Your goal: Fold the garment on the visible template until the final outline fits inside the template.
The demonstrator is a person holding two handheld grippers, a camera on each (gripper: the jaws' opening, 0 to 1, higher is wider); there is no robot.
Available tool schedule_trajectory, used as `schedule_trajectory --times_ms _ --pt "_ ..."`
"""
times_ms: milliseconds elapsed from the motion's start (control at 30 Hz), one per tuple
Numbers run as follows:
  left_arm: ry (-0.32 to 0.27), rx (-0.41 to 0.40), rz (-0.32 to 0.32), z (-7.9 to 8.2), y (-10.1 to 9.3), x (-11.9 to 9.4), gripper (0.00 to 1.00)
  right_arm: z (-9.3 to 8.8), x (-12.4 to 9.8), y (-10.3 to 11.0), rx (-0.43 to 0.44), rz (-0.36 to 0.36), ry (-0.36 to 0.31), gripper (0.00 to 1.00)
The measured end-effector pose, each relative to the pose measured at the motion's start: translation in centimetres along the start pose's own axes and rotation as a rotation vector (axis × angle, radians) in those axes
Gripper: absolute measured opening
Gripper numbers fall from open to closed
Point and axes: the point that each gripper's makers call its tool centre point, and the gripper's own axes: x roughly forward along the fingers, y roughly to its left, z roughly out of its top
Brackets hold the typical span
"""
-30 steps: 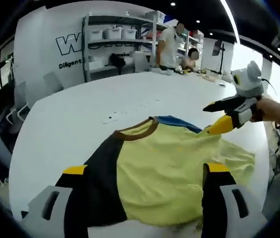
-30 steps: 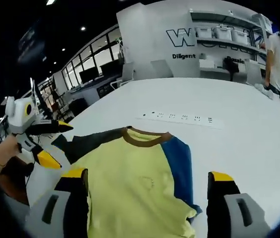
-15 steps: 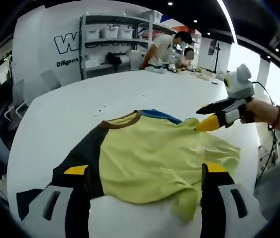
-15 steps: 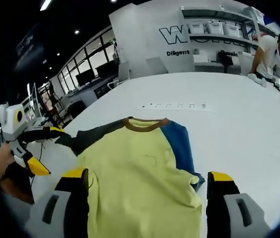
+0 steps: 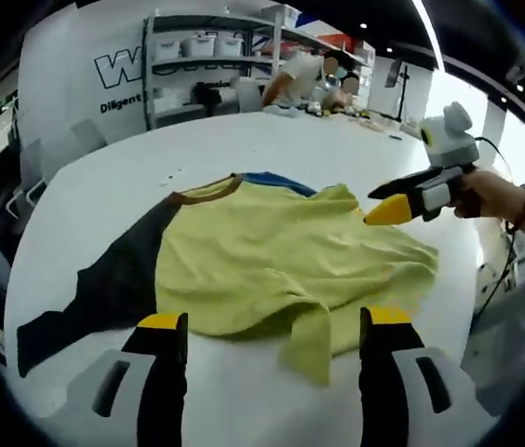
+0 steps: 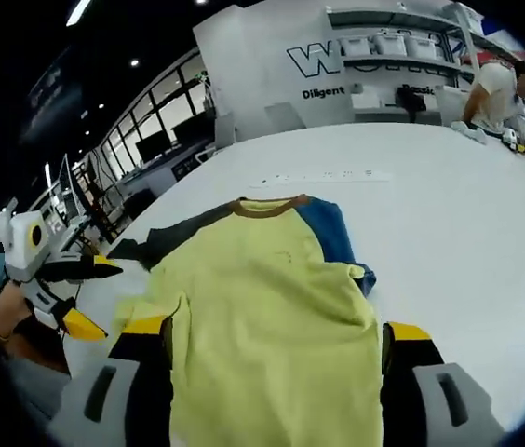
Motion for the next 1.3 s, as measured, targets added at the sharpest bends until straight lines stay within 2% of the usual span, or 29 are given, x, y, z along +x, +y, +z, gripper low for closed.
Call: schedule_trajectory --times_ms 133,267,433,600,700,767,933,1067,1133,1200,1300 --pt "0.016 -0.094 -0.038 -1.0 -0.9 0.3 0.63 -0.8 -0.7 -0.5 0.007 -0.018 0.002 0.88" --pt "0.035 -0.075 -0.042 -1.7 -1.7 0.6 0.6 -2.0 -1.2 -0.9 0.014 -0.029 0.02 0.86" --pt "0.06 -0.071 -0.024 -2.8 -1.9 0.8 0.48 -3.5 -2.0 -1.6 0.012 -0.049 0.041 0.8" --pt "0.067 -0.084 -0.061 -3.7 -2.7 1.1 0.26 -4.7 -2.8 -2.2 0.022 -0.071 0.058 0.74" --pt "0.095 -0.049 -0.071 -4.4 -3.0 1.3 0.1 -5.7 -3.5 -2.5 0.04 -0.086 0.073 0.69" --pt "0.109 -0.035 -0.082 -4.6 -3.2 1.4 0.05 -6.2 -3.8 -3.0 0.048 -0.106 0.074 0.66" --pt "0.126 -0.066 -0.104 -5.0 -3.4 0.7 0.03 -7.1 -4.3 -3.5 0.075 -0.133 0.092 0.59" --pt "0.139 -0.141 -0.137 -5.1 -3.7 -0.5 0.03 -7.5 -4.5 -3.6 0.068 -0.152 0.104 0.55" --pt "0.126 -0.176 -0.153 -4.9 -3.7 -1.5 0.03 -7.7 -4.5 -3.6 0.064 -0.159 0.112 0.55" --pt "0.139 -0.262 -0.166 -5.0 -3.8 -2.5 0.03 -7.8 -4.6 -3.6 0.075 -0.16 0.116 0.54" --pt "0.184 -0.341 -0.185 -5.9 -3.6 -3.7 0.03 -7.9 -4.6 -3.7 0.077 -0.169 0.12 0.51"
